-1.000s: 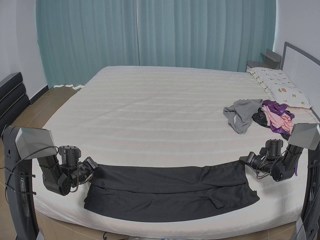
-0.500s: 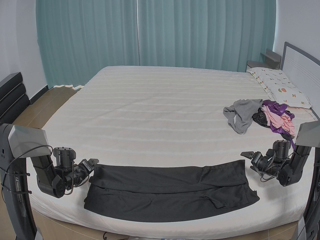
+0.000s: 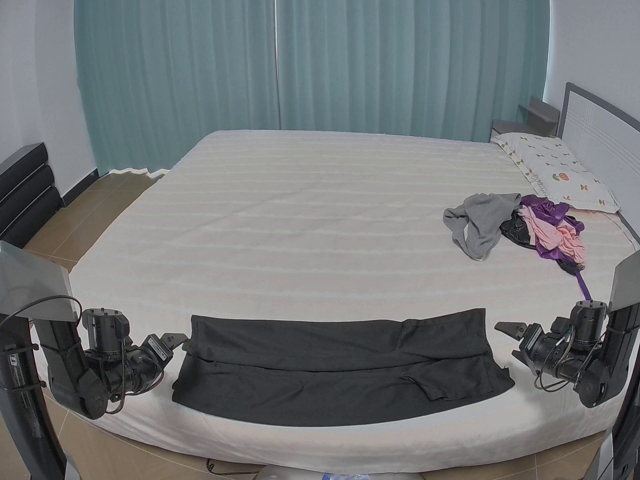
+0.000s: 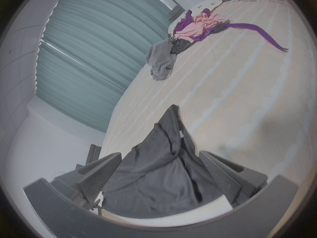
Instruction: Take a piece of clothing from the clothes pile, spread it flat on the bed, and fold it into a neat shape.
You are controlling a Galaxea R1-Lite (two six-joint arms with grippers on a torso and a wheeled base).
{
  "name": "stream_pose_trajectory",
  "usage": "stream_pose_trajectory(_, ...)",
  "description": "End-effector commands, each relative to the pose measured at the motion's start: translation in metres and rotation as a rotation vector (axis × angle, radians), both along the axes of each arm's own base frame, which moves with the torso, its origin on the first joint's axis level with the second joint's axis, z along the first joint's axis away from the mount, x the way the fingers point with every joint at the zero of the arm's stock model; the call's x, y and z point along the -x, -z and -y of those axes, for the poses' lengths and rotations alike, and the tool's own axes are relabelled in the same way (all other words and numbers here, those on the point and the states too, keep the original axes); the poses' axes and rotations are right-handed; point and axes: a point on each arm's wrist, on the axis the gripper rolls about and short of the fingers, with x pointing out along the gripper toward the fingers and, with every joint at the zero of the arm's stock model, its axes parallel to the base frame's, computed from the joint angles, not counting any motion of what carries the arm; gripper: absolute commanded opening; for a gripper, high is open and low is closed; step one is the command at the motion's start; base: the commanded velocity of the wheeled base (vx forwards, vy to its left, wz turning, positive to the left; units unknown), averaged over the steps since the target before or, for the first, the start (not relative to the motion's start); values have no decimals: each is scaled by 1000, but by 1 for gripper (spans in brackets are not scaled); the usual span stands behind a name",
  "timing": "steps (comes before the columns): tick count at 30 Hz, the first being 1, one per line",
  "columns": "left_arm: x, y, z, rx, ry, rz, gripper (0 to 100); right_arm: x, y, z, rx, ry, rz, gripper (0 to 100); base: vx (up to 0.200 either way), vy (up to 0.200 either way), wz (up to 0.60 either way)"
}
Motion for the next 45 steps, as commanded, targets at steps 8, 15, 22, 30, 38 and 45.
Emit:
stream_pose_trajectory(8, 11, 16, 12, -9, 50, -75, 100, 15, 9, -9, -6, -34, -56, 100, -50, 0, 0)
stream_pose_trajectory(15, -5, 27, 24, -45, 52, -34, 100, 14, 9, -11, -4, -41, -54, 100, 0, 0, 0)
stream_pose_trajectory(22, -19, 33, 29, -78, 33, -10, 100, 13, 9, -12, -4, -49, -50, 100, 0, 0, 0)
stream_pose_trajectory(30, -13, 39, 29, -139, 26, -39, 0, 13, 8, -12, -3, -46, -47, 100, 0, 0, 0)
stream_pose_trajectory(38, 2, 40, 26, -168, 1, -88, 0, 13, 9, -12, -2, -47, -48, 100, 0, 0, 0)
stream_pose_trajectory(45, 9, 39, 24, -174, -7, -108, 0, 13, 9, -10, 2, -37, -47, 100, 0, 0, 0)
